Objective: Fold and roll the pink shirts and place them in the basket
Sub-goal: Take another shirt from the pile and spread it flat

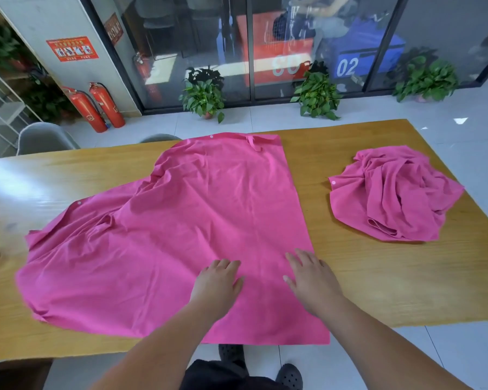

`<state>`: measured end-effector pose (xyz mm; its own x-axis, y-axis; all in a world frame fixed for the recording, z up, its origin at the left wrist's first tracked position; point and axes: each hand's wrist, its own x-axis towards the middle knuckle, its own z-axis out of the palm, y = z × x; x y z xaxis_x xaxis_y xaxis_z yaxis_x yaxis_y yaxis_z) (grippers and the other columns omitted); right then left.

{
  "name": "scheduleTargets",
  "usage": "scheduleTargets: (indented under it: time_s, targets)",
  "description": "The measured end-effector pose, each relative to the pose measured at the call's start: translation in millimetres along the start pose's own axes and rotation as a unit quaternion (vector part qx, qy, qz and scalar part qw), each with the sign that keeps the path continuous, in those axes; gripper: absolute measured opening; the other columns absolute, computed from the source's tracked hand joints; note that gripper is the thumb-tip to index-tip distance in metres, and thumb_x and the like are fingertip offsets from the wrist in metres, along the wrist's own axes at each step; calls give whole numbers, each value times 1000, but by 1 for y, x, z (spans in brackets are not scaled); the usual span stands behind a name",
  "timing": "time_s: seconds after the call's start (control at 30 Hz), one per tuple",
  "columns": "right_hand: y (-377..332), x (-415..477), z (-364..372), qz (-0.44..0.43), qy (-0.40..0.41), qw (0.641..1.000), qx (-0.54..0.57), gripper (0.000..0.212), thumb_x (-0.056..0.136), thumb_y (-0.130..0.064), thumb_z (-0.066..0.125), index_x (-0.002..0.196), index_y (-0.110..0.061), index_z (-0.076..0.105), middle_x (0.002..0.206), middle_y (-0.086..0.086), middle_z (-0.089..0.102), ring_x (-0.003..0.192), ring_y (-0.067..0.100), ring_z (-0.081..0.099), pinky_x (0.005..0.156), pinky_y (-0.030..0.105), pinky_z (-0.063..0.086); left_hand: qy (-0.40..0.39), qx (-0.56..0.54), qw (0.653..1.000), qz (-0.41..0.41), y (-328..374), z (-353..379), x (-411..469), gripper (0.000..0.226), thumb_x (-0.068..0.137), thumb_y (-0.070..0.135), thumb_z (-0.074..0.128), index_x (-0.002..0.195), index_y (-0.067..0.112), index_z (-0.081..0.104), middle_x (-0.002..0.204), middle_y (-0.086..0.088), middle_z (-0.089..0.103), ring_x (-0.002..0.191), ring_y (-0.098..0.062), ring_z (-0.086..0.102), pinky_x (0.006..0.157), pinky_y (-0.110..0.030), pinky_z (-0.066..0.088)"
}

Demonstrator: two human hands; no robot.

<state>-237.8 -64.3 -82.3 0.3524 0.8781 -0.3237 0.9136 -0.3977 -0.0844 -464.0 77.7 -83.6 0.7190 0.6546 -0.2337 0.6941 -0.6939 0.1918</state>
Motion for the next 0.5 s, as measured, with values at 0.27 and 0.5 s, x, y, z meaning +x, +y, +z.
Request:
scheduleTargets:
  time_s: [0.27, 0.5]
  targets:
    - [-28, 59, -31, 117, -28, 990, -66, 65, 106, -67, 26, 147, -21, 46, 132, 5, 63, 120, 25, 61, 91, 42, 51, 48, -17, 999, -6, -65, -19, 49, 47, 103, 44, 54, 146, 27, 54, 144, 2, 53, 127, -26, 54, 102, -41, 49]
    - [-39, 108, -28, 107, -51, 992, -32, 76, 105, -71, 25, 164, -23, 28, 166, 6, 36, 149, 27, 41, 113, 46, 44, 92, -34, 995, -30, -121, -32, 99, 52, 97, 41, 64, 145, 23, 54, 157, -10, 46, 144, -34, 43, 114, -48, 44]
